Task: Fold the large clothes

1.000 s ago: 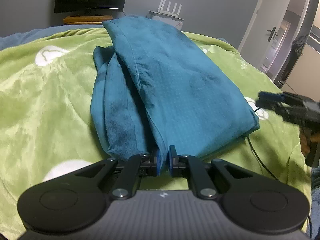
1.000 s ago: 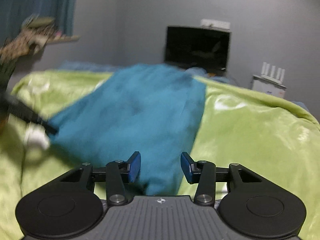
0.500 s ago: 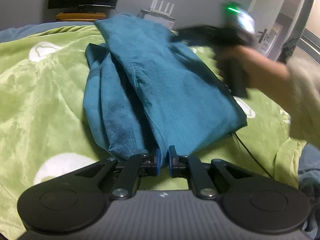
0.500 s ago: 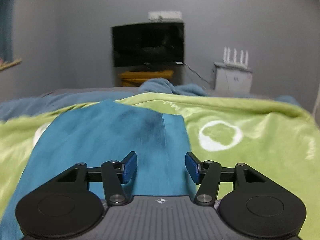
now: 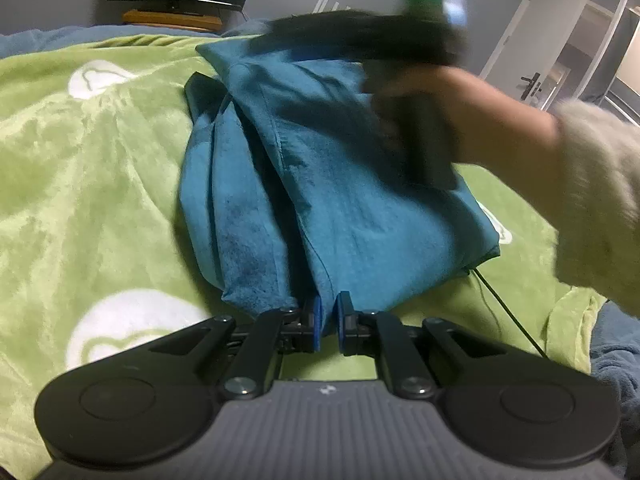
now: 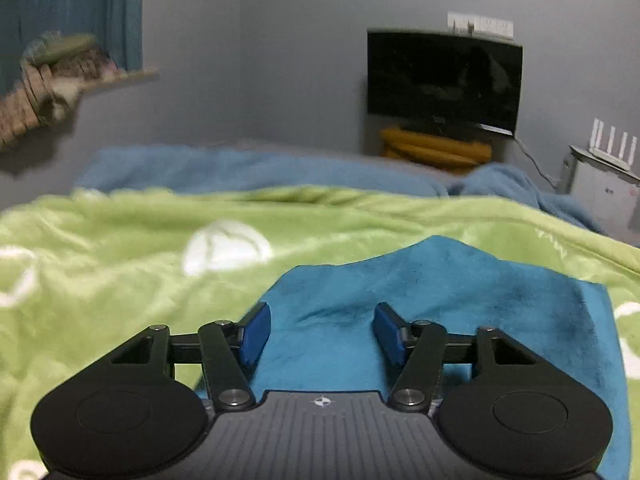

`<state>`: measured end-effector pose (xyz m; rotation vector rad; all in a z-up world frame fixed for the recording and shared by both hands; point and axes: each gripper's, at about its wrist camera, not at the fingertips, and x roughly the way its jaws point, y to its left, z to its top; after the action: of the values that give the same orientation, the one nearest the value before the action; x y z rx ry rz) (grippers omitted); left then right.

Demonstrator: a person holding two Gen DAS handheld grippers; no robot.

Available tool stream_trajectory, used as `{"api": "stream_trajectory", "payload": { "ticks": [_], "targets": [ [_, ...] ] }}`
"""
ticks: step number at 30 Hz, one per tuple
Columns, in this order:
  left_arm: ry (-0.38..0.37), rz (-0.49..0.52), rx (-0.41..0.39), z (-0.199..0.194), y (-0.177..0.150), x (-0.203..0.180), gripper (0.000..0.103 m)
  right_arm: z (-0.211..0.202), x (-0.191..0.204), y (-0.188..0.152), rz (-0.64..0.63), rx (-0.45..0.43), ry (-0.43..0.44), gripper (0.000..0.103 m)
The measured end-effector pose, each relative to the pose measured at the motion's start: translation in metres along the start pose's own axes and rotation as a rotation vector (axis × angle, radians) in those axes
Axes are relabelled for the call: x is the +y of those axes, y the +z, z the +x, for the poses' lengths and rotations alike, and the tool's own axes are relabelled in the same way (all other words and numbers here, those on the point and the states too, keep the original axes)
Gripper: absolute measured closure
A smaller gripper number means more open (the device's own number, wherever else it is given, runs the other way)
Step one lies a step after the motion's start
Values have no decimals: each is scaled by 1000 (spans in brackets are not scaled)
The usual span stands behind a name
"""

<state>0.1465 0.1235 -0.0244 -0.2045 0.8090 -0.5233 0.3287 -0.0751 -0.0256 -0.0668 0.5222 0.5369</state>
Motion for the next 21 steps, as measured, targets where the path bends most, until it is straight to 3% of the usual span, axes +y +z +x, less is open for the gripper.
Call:
{"api": "stream_trajectory", "payload": {
  "ticks": [4,8,11,14,18,21],
  "targets": [
    [13,-1,-11,-1,-1,-2,100,-70,-18,-19,-18,-77,-65,40],
    [36,9,-26,-3,-2,-4,100,-128,-36,-67,-94,-22,-128,38],
    [58,5,-33,-4,-3,-4,99,-157,-59,-111,-80,52,-171,36],
    [71,-8,-44,-6,-3,-2,99,-198,-77,-148,-2,8,-247,34],
    [79,-27,-57,-7,-4,3,99,-265,-77,-193,65,-28,-184,21],
    [67,-33,-65,-9,-5,4,99,-279,-64,-217,7,37,-178,18]
  ]
}}
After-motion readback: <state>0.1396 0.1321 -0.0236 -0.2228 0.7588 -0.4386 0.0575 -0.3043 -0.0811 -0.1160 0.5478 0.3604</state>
